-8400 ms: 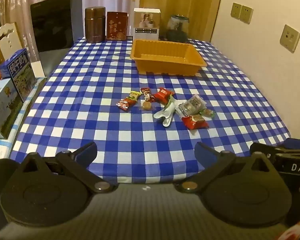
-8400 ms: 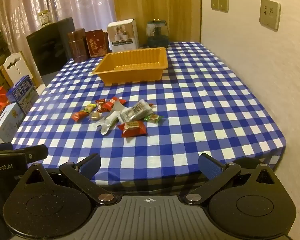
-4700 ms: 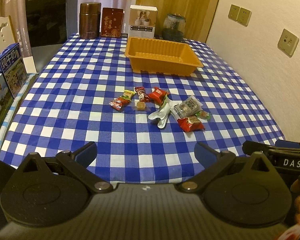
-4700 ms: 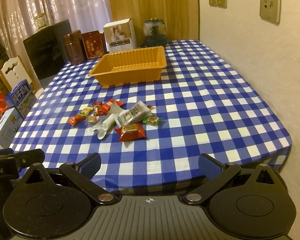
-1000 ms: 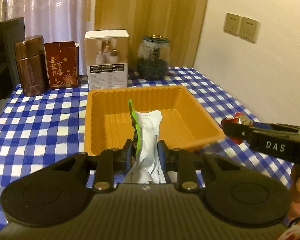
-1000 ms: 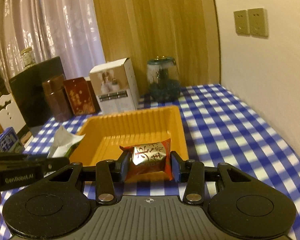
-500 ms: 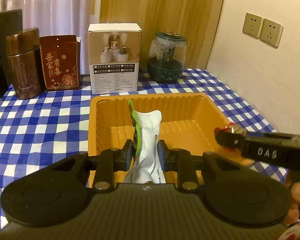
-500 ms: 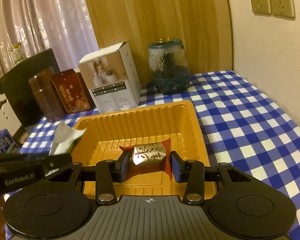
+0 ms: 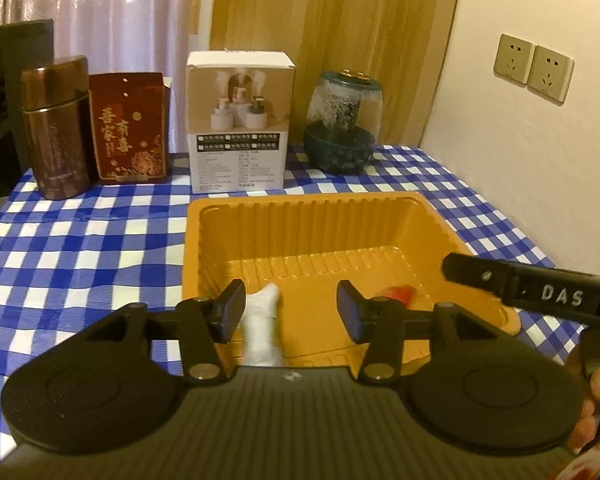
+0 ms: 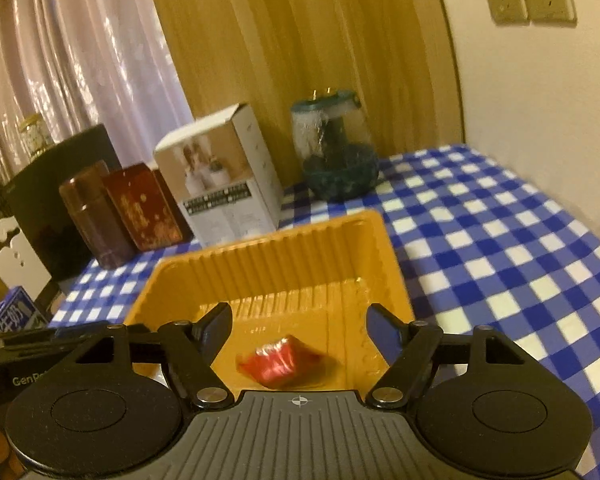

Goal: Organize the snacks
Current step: 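Carry both packets over the orange tray and open both tools to drop them, then withdraw both open tools from the tray back toward the remaining snacks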

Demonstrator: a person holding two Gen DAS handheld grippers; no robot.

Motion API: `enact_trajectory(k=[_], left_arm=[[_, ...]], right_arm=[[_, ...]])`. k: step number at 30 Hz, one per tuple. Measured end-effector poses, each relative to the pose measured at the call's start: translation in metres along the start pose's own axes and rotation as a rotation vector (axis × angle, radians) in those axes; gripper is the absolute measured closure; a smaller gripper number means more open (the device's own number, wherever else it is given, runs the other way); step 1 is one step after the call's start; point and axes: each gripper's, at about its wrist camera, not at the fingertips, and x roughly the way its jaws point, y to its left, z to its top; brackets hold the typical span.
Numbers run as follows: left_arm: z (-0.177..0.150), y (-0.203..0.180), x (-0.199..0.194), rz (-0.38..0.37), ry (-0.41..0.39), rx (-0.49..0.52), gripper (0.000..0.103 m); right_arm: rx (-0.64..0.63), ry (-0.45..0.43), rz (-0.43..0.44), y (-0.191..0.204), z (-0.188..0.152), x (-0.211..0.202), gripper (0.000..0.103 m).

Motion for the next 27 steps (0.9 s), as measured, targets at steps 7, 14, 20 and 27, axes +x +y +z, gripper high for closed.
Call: enact_trajectory(k=[7,14,20,27], left_arm=[[-0.003,-0.005,-0.023,0.011,-0.029,0.003,0.056],[-0.017,-0.019,-0.064,0.009,-0.057,0.005,0.056],[-0.045,-0.031,-0.106,0.005,-0.056,-0.019,0.056],[-0.086,-0.042,-0.158,0.016,-0.043,-0.046,0.056]], right_arm=[[-0.005,-0.043,-0.033,-0.003,0.001,-0.025,0.029],[0.011,-0.060,-0.061,0.001,-0.006,-0.065,0.029],[0.019,-0.062,-0.068,0.009,-0.025,-0.112,0.029],[0.000,-0.038,-0.099,0.015,-0.062,-0.170,0.029]])
